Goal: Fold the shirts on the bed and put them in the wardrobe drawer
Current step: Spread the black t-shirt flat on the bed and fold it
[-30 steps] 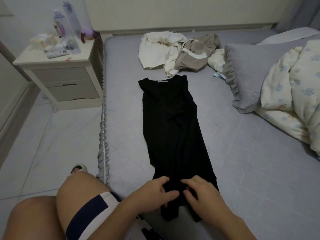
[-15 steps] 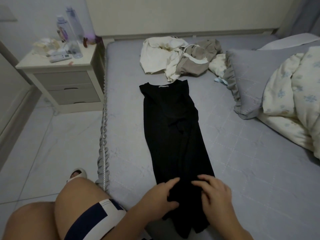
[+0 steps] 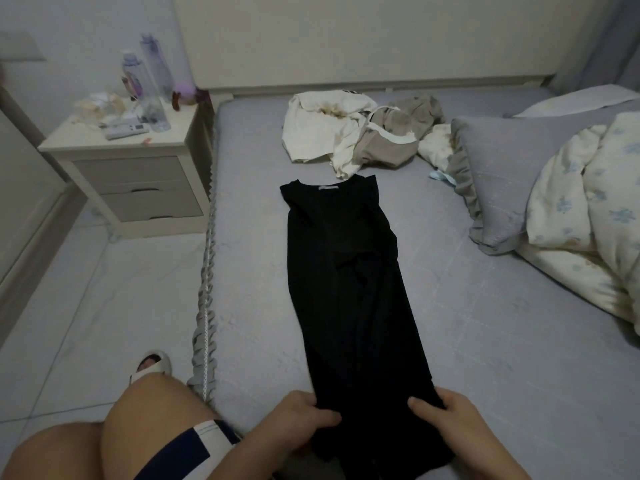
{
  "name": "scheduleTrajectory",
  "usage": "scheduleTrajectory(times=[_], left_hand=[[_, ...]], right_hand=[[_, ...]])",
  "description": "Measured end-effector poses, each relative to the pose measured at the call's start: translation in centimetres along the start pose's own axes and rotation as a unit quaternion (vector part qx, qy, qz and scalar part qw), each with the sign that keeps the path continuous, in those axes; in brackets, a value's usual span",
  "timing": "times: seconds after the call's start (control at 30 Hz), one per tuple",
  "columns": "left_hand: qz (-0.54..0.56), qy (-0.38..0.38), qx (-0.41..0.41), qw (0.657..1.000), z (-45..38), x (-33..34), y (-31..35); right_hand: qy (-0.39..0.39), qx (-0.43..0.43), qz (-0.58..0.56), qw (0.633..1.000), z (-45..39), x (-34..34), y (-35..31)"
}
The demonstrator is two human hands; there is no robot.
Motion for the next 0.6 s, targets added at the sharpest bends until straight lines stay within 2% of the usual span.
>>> scheduleTrajectory(times=[0.1,0.17,0.3,0.37,0.4,0.47,0.53,0.6], left_hand=[[-0.051,0.046,-0.018,0.997,-0.3,-2.4,-0.7],[-0.112,0.080,0.051,0.989,-0.5,-3.5,0.6],[-0.092,0.141,0.129,0.977,-1.0,-4.9,2.4],[-0.179,0.143,0.199,0.953,-0.9,-4.7,3.0],[-0.248,0.131,0.238,0.930,-0.7,-4.1,3.1],[-0.387,0.121,0.314,0.858,-0.1,-2.8,3.6],[-0.477,0.140,0.382,0.779,0.8,-2.3,4.5],[-0.519,0.185,0.441,0.708,1.7,-2.4,5.5]], right_hand=[[0.012,0.023,-0.012,1.000,0.2,-1.1,0.1],[0.037,-0.004,0.002,0.999,0.2,-1.6,-0.6],[0.149,-0.116,0.046,0.981,0.2,-3.4,-2.8],[0.148,-0.170,0.066,0.972,0.6,-3.5,-3.3],[0.130,-0.216,0.092,0.963,1.0,-3.3,-3.7],[0.089,-0.334,0.175,0.922,1.9,-2.4,-4.3],[0.079,-0.428,0.275,0.857,2.4,-2.3,-4.5],[0.087,-0.501,0.345,0.789,2.2,-2.4,-5.0]])
Point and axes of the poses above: each hand's wrist, its own z-axis away from the middle knuckle, its own x-axis out of the palm, y = z × x, the point moved 10 cm from there along -z, towards the middle knuckle, and after that the axes turned 14 degrees about y, right-handed, at the moved point
